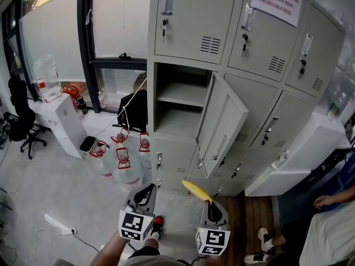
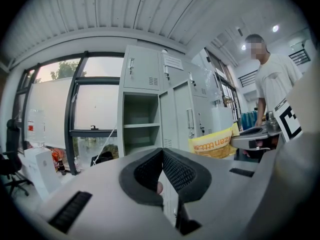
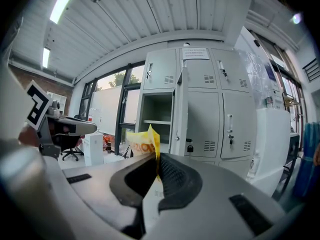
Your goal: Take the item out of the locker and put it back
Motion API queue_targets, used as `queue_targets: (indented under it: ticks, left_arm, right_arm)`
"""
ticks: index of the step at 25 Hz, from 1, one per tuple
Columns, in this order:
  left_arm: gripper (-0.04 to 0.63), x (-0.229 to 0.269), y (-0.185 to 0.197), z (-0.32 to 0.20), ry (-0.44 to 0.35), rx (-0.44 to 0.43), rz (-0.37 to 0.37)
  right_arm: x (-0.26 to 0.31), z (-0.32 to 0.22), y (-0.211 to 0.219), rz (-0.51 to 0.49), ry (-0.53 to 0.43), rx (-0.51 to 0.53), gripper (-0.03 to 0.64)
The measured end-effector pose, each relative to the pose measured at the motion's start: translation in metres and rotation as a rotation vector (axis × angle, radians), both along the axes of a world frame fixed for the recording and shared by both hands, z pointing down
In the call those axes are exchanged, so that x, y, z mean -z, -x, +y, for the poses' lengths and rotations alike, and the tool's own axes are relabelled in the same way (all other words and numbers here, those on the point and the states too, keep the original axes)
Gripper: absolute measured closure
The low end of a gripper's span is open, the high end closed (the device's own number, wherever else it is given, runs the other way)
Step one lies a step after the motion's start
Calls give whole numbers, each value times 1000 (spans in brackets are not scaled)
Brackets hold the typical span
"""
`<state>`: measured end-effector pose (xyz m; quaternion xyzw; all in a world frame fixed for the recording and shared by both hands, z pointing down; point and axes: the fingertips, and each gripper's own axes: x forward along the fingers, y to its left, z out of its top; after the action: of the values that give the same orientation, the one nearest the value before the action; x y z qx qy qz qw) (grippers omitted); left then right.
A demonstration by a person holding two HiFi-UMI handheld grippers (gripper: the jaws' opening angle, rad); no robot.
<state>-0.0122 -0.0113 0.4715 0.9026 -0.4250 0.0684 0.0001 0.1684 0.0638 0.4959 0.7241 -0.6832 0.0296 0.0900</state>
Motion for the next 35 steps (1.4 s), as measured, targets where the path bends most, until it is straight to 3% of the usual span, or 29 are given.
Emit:
queue_targets:
  ticks: [9,20,35]
  left_arm:
    - [572,-7,16,-31,19,64,-15]
    - [572,-4,35,-101,40,129,-23]
    - [572,-18,54,-206,87,170,-31]
  right_arm:
    - [11,-47,5,31,-27,48,598]
    - [42,-160,24,132,-77,117,598]
    - [30,-321,38,397,-73,95,598]
